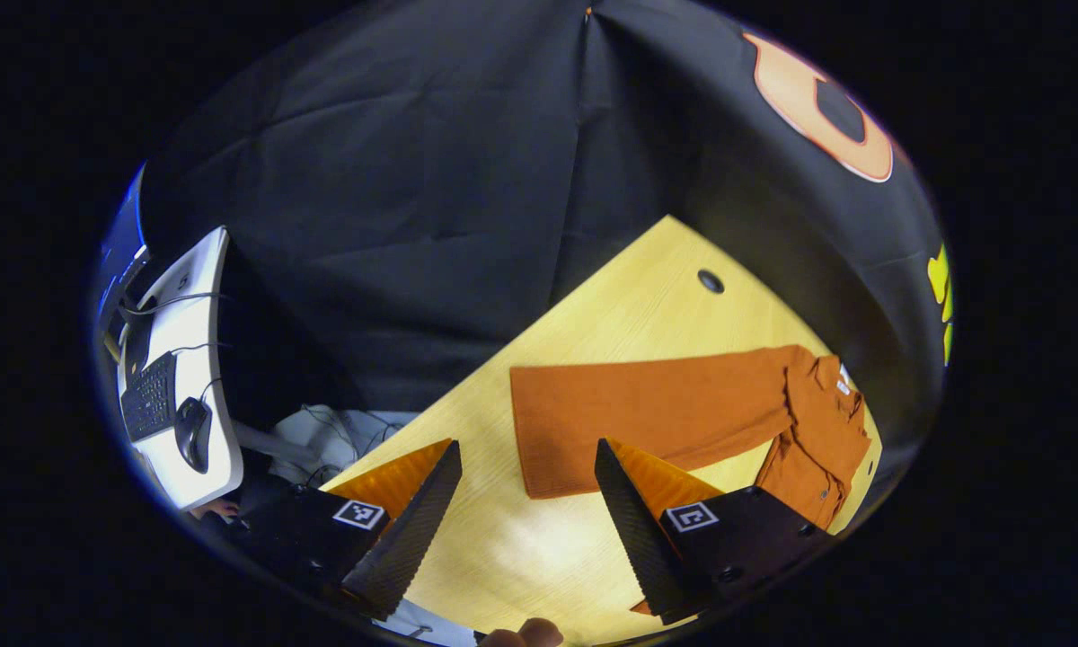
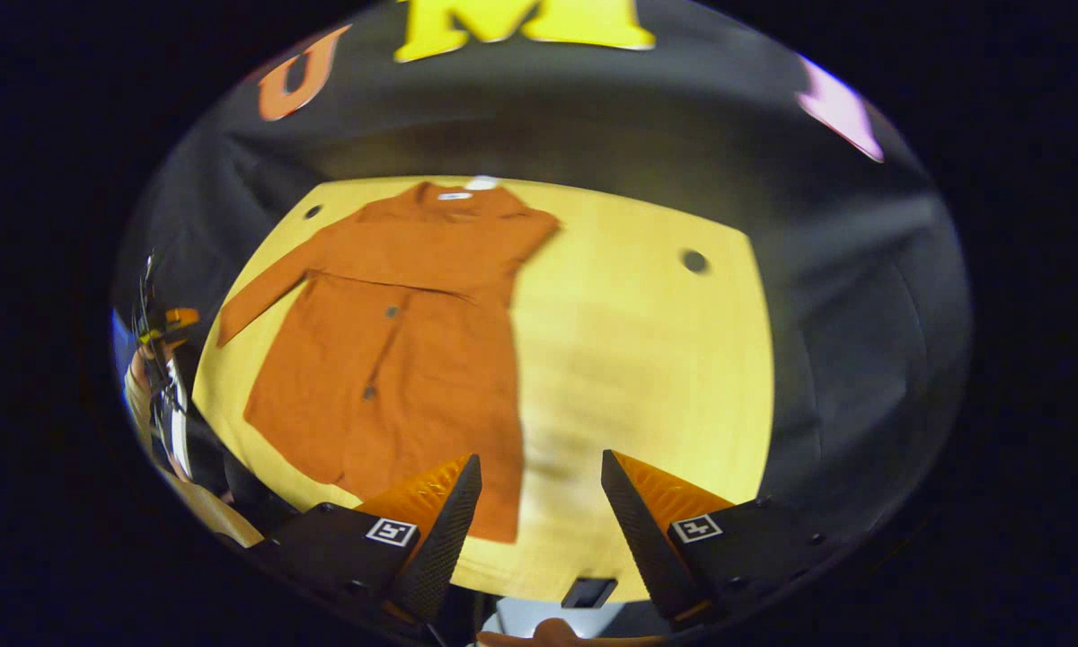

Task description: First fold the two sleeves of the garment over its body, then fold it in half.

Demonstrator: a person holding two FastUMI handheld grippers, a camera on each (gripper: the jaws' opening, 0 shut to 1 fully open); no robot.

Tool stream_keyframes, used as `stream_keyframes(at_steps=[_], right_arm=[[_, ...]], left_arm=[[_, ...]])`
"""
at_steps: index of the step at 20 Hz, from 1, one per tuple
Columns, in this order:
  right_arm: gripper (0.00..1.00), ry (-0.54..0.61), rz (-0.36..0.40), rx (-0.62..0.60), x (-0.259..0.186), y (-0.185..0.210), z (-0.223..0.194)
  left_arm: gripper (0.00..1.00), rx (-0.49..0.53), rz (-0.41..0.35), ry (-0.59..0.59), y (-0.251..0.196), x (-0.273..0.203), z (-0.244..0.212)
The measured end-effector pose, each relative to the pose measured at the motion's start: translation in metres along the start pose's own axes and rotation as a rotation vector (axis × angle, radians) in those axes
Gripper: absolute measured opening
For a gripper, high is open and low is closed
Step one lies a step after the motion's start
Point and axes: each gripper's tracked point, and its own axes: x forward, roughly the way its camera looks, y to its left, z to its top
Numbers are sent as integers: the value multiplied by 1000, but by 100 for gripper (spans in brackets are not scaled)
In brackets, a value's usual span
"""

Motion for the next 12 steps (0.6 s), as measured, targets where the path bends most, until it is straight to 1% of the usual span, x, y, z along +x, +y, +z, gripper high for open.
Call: stream_keyframes(at_steps=[2, 3, 4, 5, 6, 7, 8, 9, 10, 12], right_arm=[[89, -25, -45, 163, -6, -32, -41], [89, -35, -68, 226, -8, -43, -63], [83, -41, -88, 287, -12, -50, -84], [84, -48, -84, 338, -13, -50, -101], [89, -49, -80, 383, -9, -52, -118], [89, -42, -79, 417, -6, -54, -131], [84, -28, -87, 435, 1, -54, -144], [84, -13, -108, 445, 2, -56, -152], [89, -13, -112, 456, -3, -56, -157], [89, -27, -100, 499, -9, -54, -156]], left_arm=[[98, -4, -18, 62, -8, 16, -1], [100, -2, -16, 94, -10, 23, -1], [97, -4, 3, 130, -7, 29, -4], [97, -19, 17, 192, -6, 31, -11], [86, -31, 19, 227, -7, 37, -14], [98, -33, 32, 249, -1, 46, -14], [97, -37, 48, 279, 1, 50, -17], [97, -49, 51, 315, -3, 53, -22], [96, -70, 43, 351, -7, 55, -27], [96, -101, 50, 393, -5, 62, -29]])
